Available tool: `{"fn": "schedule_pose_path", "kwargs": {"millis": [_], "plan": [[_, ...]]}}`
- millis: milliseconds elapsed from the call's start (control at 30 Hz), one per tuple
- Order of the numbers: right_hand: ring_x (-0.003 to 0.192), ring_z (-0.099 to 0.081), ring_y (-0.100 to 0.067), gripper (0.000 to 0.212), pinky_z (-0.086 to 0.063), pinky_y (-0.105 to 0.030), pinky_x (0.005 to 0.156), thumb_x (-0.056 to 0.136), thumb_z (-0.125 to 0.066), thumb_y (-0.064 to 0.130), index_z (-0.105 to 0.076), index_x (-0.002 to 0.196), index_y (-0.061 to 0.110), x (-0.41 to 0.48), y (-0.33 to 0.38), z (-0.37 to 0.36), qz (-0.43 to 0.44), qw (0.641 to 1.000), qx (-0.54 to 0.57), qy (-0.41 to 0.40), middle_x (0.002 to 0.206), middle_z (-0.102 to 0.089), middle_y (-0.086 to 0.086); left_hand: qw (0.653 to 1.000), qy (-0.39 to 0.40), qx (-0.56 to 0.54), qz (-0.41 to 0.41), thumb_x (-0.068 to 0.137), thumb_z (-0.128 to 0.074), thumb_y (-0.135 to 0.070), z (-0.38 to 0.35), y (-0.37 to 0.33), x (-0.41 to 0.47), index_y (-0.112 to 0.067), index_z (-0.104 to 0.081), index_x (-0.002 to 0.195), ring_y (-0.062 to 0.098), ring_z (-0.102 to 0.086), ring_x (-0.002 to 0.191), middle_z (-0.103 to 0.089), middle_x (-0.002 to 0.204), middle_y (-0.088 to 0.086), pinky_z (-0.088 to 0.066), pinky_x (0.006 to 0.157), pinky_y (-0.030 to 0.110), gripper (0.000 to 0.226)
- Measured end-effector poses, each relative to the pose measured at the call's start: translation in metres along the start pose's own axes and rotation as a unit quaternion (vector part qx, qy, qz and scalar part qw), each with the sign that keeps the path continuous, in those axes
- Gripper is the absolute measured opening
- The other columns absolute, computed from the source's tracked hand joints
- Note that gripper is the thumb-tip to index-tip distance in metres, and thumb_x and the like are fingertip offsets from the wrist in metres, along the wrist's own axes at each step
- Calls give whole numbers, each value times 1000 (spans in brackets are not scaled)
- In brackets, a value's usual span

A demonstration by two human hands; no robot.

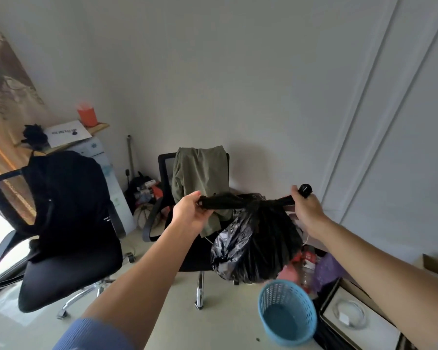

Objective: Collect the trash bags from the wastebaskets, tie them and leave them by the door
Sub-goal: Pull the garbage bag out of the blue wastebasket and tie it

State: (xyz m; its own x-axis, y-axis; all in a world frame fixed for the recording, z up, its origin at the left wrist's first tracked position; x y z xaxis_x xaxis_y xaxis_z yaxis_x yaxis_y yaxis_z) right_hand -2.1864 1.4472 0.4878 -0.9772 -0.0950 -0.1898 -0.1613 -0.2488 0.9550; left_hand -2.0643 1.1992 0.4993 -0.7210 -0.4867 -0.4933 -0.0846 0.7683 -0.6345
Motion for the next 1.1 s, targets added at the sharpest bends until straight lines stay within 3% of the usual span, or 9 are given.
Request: {"fn": "schedule_pose_path", "kwargs": {"millis": [67,133,200,300,400,600,767,933,1100], "plan": [[91,-70,-39,56,-55,-49,81,99,-42,47,-65,101,-4,4,-2,12,-40,997,61,-31,101,-71,-26,996,-51,64,-39,88,-54,0,7,-3,3,-6,-62,99,22,-60,71,-58,87,10,-55,66,38,15],[82,-73,-31,49,-58,-42,69,101,-41,42,-67,89,2,8,-4,17,-91,978,188,-26,92,-74,-16,951,-56,265,-149,84,-57,-8,7,-5,0,-12,-66,85,19,-55,70,-59,80,5,-49,61,31,10],[73,-73,-29,47,-56,-41,65,102,-38,42,-59,77,9,9,1,15,-129,944,305,-1,74,-70,-10,822,48,499,-270,82,-65,-34,-3,1,-7,-22,-68,84,12,-58,68,-64,77,-3,-47,62,25,12],[58,-58,-24,47,-55,-47,73,103,-35,44,-44,67,15,12,12,15,-141,918,369,21,48,-46,0,564,192,733,-329,76,-63,-63,-12,20,-9,-29,-70,80,8,-56,63,-58,64,-10,-44,62,27,36],[46,-44,-19,47,-54,-43,68,102,-37,43,-40,63,18,16,3,27,-160,930,332,2,44,-34,3,479,204,791,-321,83,-64,-54,-3,19,1,-22,-50,51,15,-43,48,-41,45,-3,-36,53,30,48],[49,-46,-20,41,-49,-35,56,102,-38,38,-39,66,19,16,-23,33,-166,958,226,-55,57,-39,0,511,178,805,-246,88,-61,-46,19,22,-2,-25,-62,63,9,-49,51,-51,51,-7,-36,49,25,33],[60,-63,-23,42,-51,-34,54,101,-40,42,-41,66,21,24,-15,43,-146,973,179,-8,46,-47,1,684,183,684,-178,93,-59,-31,20,23,-9,-13,-64,69,10,-41,43,-50,50,-7,-33,41,17,30],[51,-61,-19,39,-49,-27,44,101,-42,42,-43,69,19,28,-11,54,-141,976,161,-31,48,-48,2,678,174,689,-187,94,-58,-31,17,19,-13,-9,-65,79,7,-36,44,-47,62,2,-27,42,16,28],[58,-72,-33,44,-51,-28,34,100,-39,49,-52,81,11,27,20,58,-81,993,82,-22,83,-67,-14,758,187,593,-197,96,-56,-25,-13,14,-25,-9,-63,77,9,-31,40,-48,47,-10,-25,45,25,26]]}}
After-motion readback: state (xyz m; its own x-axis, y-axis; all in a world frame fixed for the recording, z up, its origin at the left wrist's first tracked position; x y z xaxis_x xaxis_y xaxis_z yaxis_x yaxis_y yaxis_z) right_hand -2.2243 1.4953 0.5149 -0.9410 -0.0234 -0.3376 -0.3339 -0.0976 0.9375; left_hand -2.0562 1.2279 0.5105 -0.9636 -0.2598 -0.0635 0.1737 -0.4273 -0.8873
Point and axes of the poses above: each hand's wrist, its own x-axis towards the middle knuckle, its own z-axis out of the back of the hand, y = z × x, the point moved 3 cm from there along x, towards the middle knuckle
